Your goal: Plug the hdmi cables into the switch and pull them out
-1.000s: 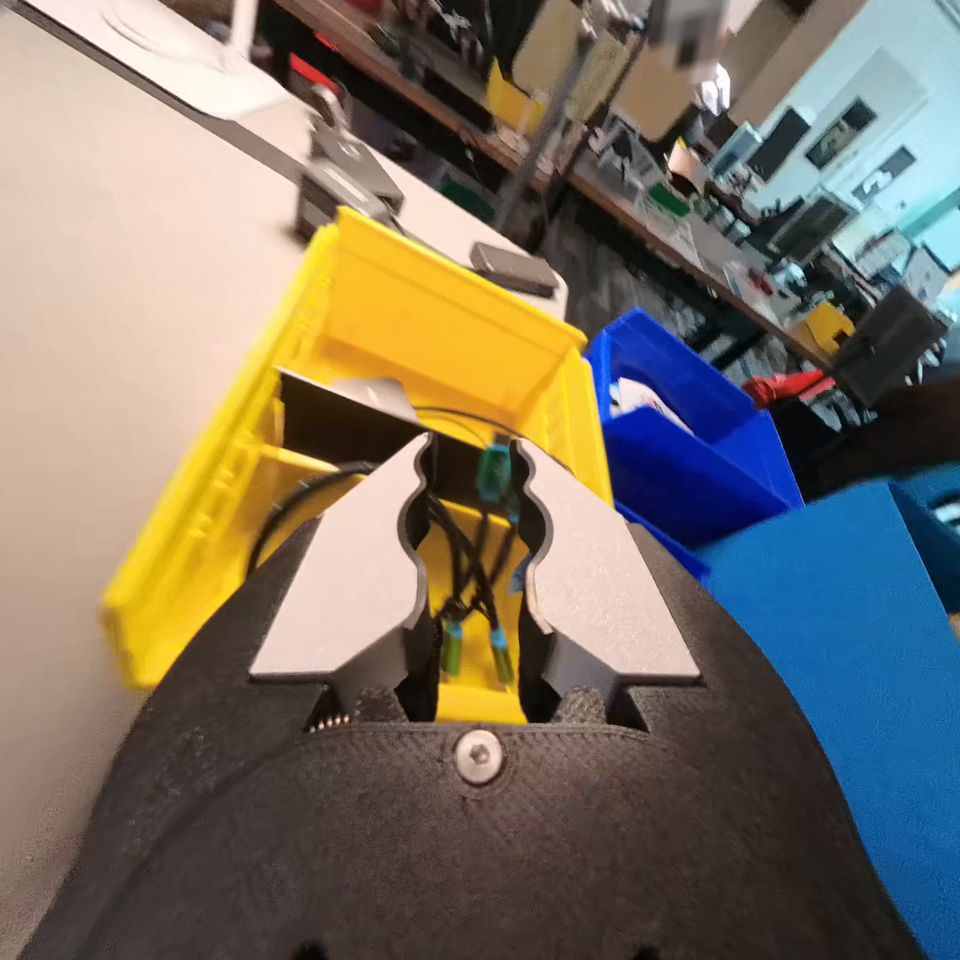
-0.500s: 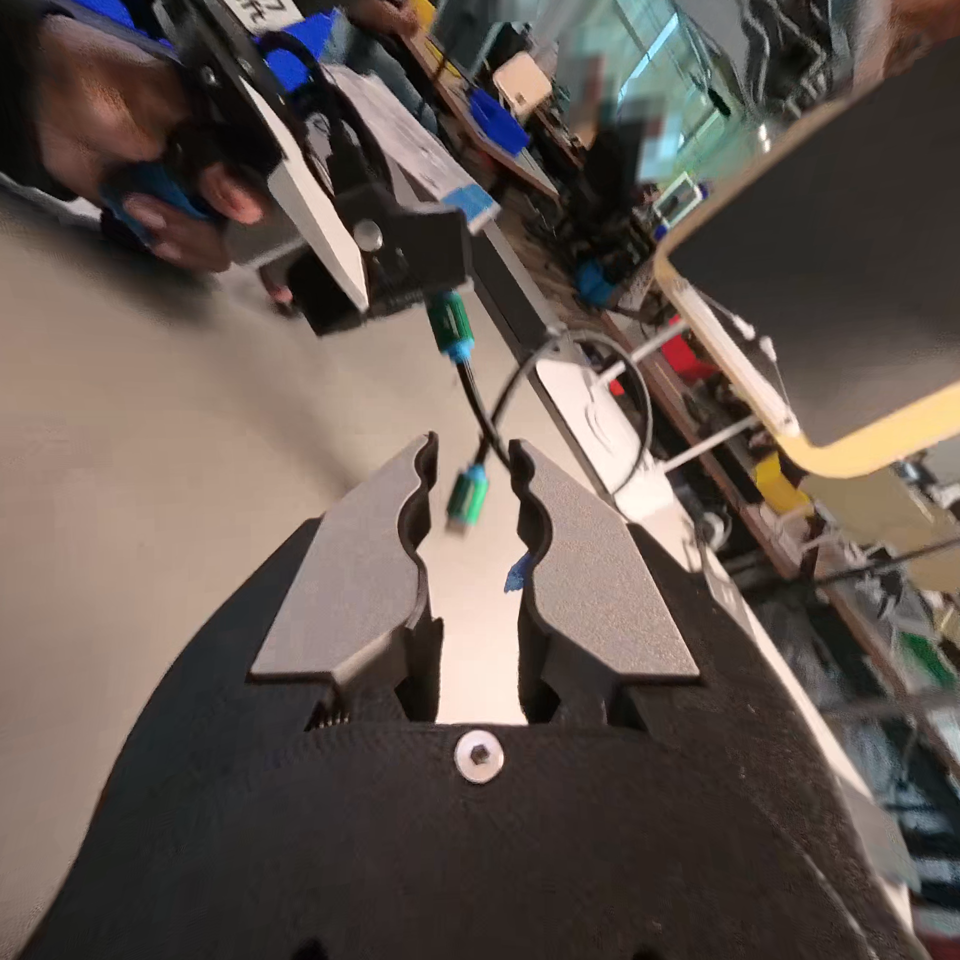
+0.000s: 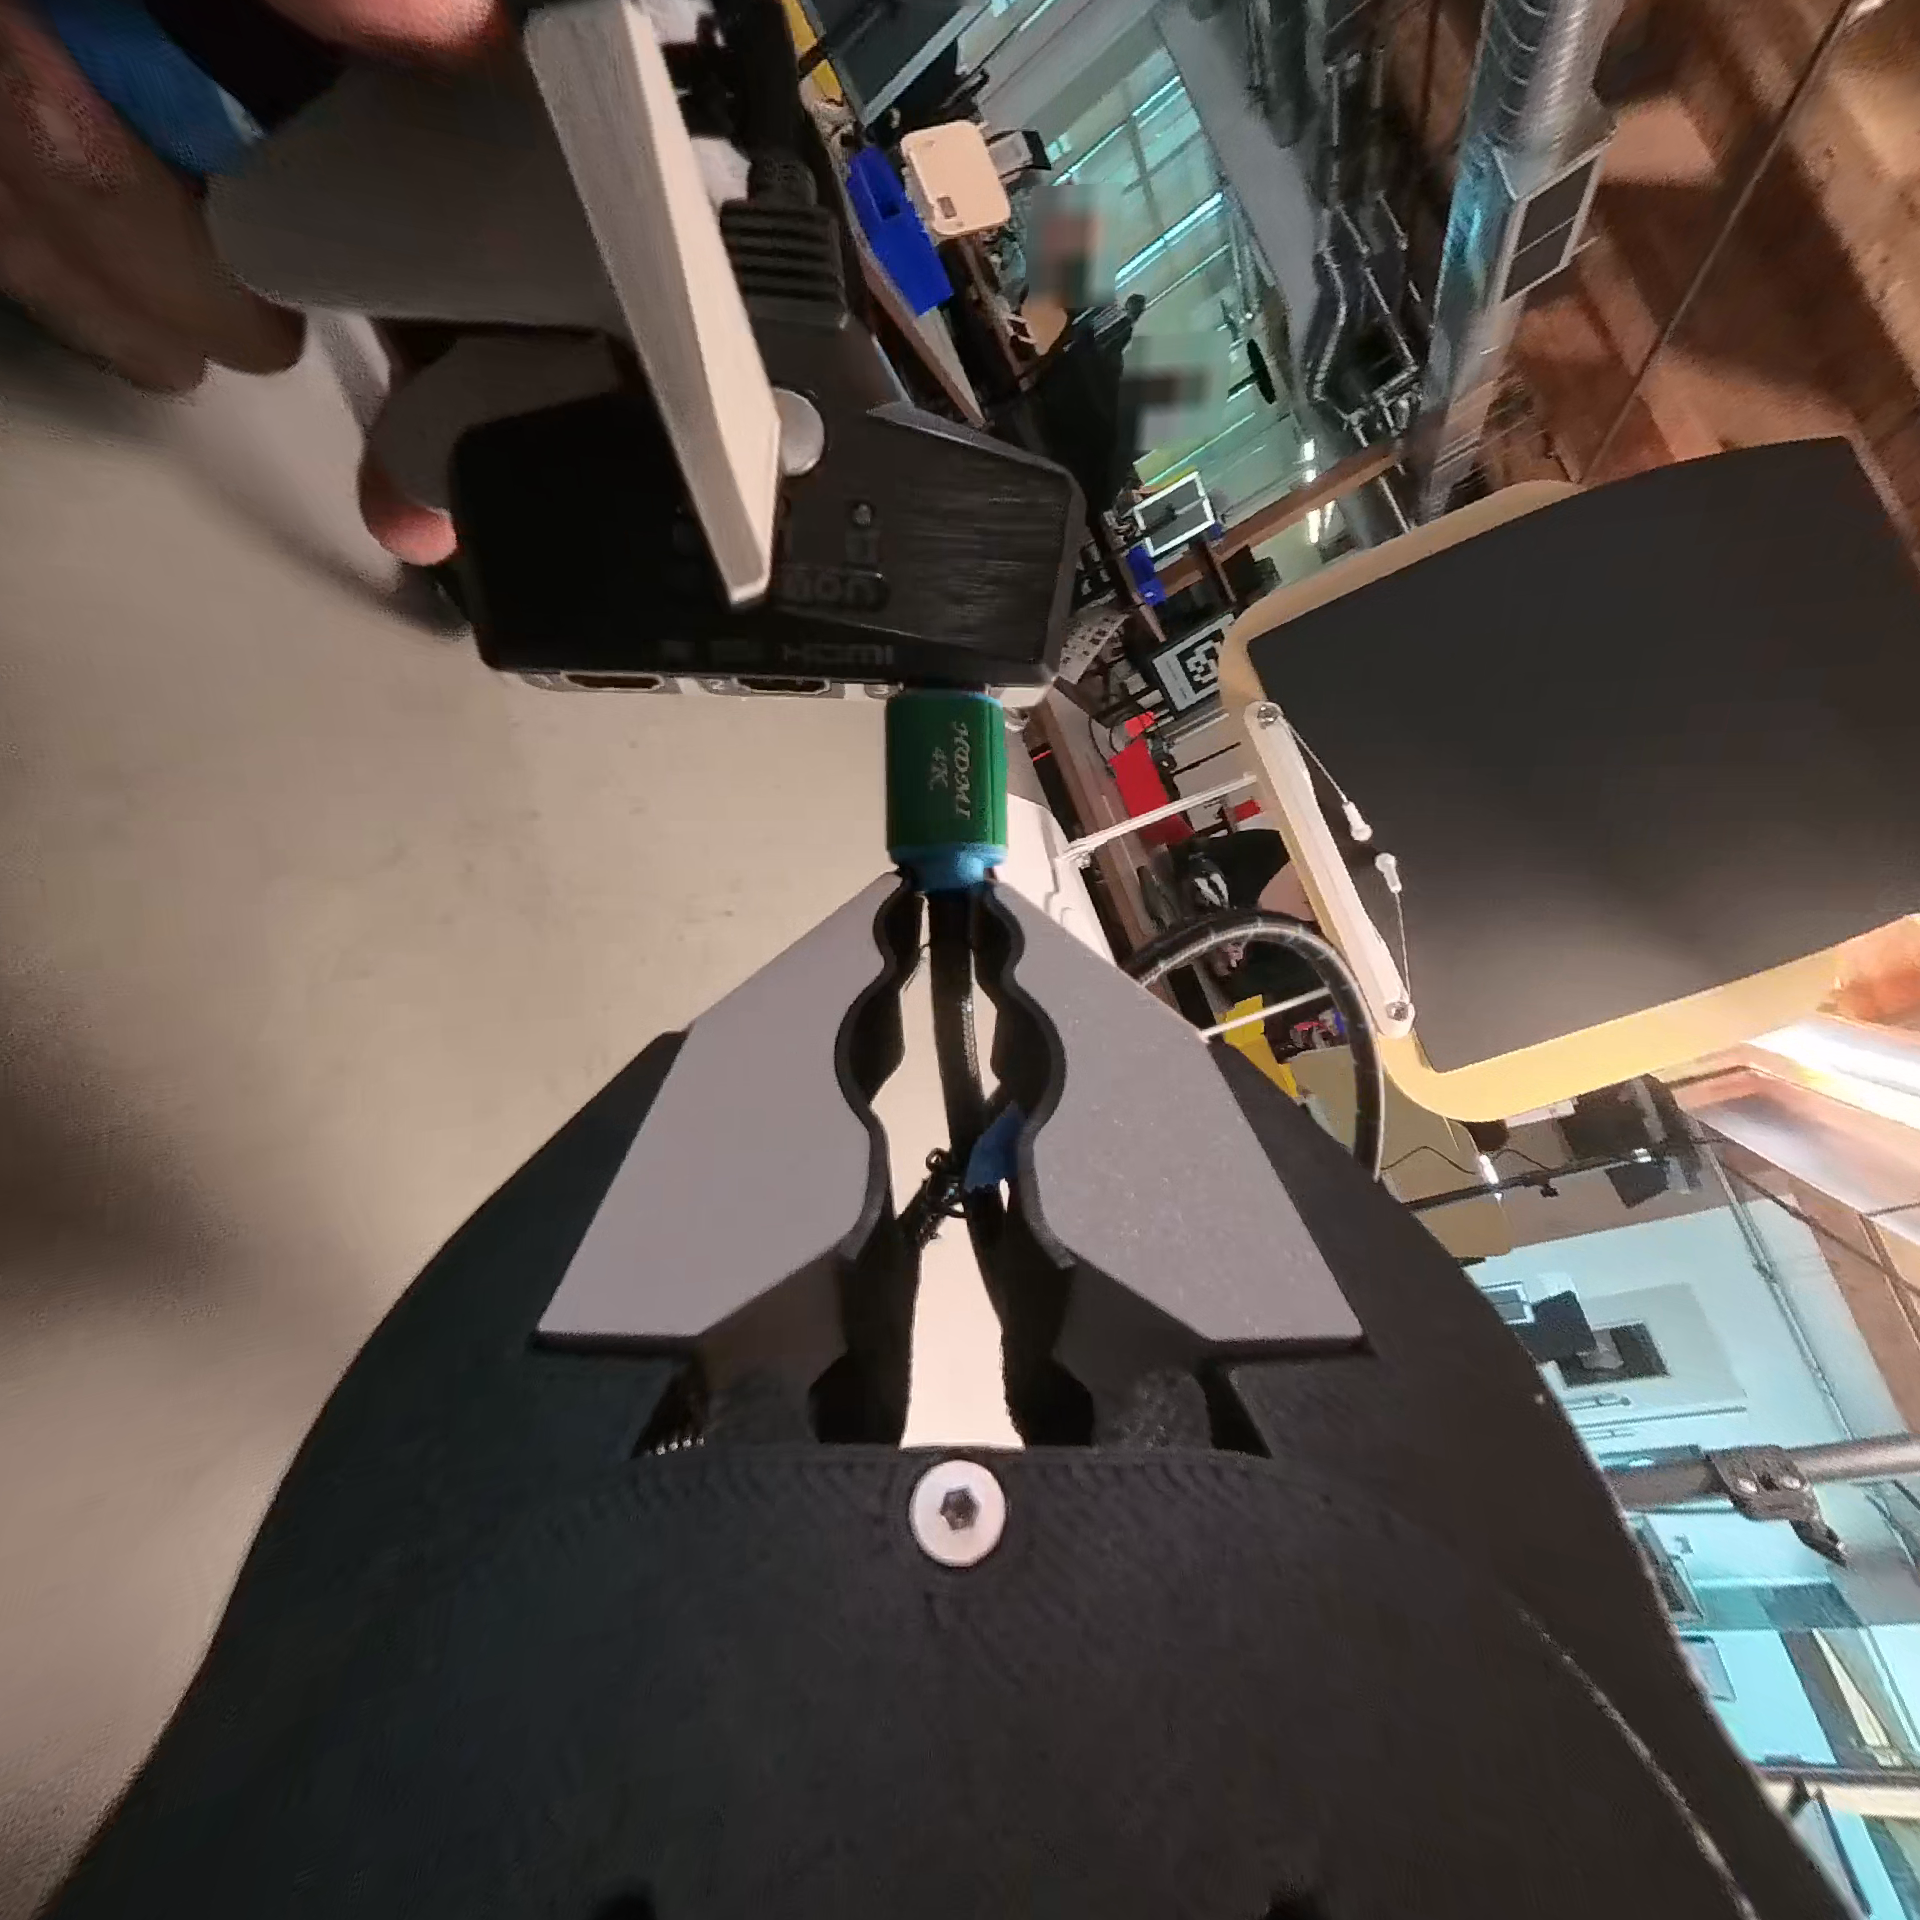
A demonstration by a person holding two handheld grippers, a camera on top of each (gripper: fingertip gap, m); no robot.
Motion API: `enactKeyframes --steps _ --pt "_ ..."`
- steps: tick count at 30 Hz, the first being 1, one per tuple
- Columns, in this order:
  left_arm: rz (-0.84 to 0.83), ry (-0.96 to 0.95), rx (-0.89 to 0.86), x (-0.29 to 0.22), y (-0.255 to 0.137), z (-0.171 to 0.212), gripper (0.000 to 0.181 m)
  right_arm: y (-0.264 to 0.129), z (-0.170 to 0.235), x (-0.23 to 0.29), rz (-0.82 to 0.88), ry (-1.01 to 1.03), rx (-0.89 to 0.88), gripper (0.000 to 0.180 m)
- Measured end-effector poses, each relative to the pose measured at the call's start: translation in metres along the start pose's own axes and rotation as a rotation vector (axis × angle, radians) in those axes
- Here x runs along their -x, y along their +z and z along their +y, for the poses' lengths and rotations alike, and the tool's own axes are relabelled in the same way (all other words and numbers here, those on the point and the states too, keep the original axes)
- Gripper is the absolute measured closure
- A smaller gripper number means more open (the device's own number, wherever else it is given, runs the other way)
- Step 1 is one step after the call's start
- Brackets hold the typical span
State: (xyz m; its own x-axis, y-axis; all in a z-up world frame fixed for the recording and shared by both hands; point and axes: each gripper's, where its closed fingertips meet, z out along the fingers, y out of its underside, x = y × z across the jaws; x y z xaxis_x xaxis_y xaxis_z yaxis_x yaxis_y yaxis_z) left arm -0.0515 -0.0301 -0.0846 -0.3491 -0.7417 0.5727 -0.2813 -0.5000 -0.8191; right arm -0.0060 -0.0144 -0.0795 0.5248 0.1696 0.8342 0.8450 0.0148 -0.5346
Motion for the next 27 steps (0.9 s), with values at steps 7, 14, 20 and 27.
enactKeyframes --steps 7,14,20,27 --pt "0.012 -0.035 -0.161 -0.005 -0.001 -0.022 0.141 0.000 -0.004 0.009 0.003 0.023 -0.032 0.169" --pt "-0.023 -0.018 -0.219 -0.001 -0.004 -0.026 0.155 -0.001 -0.010 0.010 0.032 0.021 -0.036 0.169" --pt "-0.048 0.045 -0.226 -0.002 -0.004 -0.026 0.154 -0.001 -0.008 0.011 0.001 0.017 -0.025 0.170" --pt "-0.044 0.022 -0.247 -0.001 -0.007 -0.028 0.155 -0.002 -0.010 0.016 -0.047 0.017 -0.025 0.173"
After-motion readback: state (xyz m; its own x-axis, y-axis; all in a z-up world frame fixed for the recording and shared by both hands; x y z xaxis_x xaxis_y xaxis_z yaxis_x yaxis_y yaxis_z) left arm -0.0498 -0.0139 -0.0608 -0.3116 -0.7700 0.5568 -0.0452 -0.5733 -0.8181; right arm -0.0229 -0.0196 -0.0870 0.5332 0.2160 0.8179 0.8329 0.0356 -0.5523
